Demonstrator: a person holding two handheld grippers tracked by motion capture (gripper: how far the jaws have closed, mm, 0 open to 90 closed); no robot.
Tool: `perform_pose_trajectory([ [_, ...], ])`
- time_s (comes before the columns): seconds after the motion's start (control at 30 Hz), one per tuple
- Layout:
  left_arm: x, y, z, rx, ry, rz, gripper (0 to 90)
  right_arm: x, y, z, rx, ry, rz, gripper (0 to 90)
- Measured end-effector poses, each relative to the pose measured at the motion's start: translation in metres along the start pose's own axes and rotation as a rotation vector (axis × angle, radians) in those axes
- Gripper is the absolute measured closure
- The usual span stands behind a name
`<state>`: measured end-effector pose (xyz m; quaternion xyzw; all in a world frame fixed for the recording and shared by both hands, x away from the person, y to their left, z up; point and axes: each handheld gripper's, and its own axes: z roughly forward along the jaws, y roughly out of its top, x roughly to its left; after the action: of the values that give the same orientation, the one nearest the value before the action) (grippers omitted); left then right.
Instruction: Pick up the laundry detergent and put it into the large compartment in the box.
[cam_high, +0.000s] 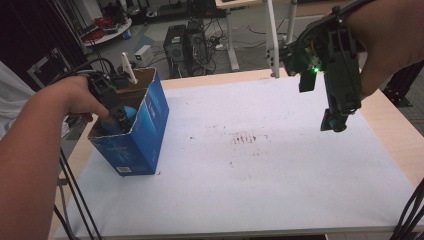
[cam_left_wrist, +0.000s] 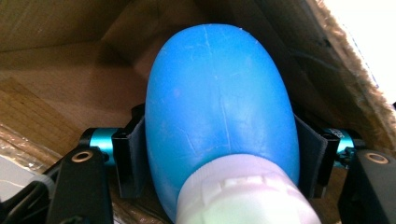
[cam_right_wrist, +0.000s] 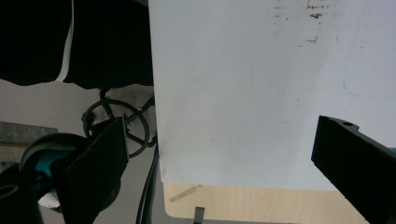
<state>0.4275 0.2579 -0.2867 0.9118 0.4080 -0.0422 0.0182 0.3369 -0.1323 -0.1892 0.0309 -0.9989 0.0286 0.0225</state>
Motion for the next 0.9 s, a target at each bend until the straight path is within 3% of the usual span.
perform_pose_trajectory([
  [0.3,-0.002,-0.003,-0.006,-0.004,-0.014,0.011,28.8,0.000,0.001,0.000,-0.002,-0.001,-0.001,3.0],
  [0.47,-0.004,-0.004,-0.013,0.008,0.013,0.016,26.3,0.001,0.003,0.000,-0.002,0.000,-0.005,3.0],
  [0.53,-0.004,-0.005,-0.019,-0.001,0.036,-0.004,25.2,0.001,0.004,-0.001,-0.001,-0.001,-0.004,3.0],
  [0.9,-0.009,-0.015,-0.038,-0.004,0.060,0.002,20.9,0.005,0.004,-0.004,-0.004,-0.007,-0.007,3.0],
])
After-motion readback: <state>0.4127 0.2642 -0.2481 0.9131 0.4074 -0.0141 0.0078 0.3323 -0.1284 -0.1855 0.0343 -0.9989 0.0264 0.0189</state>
